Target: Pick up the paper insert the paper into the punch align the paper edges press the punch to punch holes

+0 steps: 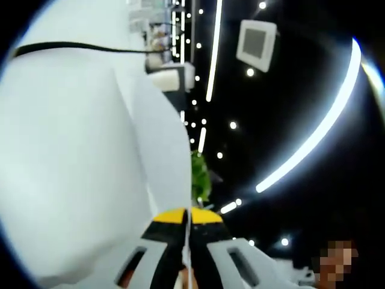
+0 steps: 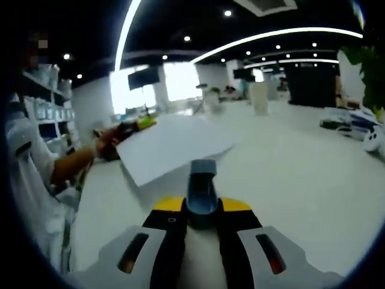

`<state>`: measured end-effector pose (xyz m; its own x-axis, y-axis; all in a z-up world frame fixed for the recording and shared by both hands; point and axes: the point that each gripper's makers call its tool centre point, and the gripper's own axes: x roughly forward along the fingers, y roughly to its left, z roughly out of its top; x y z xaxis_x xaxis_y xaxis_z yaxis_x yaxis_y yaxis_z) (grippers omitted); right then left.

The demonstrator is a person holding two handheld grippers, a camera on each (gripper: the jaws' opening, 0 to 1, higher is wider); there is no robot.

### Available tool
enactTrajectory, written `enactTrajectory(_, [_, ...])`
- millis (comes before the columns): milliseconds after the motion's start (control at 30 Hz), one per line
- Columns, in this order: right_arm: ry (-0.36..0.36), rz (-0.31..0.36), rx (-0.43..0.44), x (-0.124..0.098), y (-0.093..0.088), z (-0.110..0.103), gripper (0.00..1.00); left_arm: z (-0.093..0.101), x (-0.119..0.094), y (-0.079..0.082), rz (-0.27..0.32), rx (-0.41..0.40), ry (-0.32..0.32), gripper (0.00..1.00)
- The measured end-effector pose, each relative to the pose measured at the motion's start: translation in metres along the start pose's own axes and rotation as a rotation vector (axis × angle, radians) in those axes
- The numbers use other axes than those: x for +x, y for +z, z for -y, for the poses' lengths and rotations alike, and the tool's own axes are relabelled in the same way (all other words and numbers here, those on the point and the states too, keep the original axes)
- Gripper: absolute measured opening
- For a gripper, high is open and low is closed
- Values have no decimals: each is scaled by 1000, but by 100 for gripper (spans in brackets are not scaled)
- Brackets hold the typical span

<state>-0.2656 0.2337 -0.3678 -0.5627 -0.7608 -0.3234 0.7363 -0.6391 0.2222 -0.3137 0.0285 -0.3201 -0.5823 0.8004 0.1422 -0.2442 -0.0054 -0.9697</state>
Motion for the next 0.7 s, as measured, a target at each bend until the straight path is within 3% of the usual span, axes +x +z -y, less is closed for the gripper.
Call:
enactTrajectory(267, [38, 1, -12, 0, -1, -17, 22, 0, 0, -1, -1, 4, 3, 4])
enactTrajectory(533, [46, 54, 59, -7, 6, -16, 22, 0, 0, -2, -2, 4, 4, 4])
enactTrajectory(700, [57, 71, 54, -7, 9, -21, 21, 0, 0, -3, -1, 2, 4, 4])
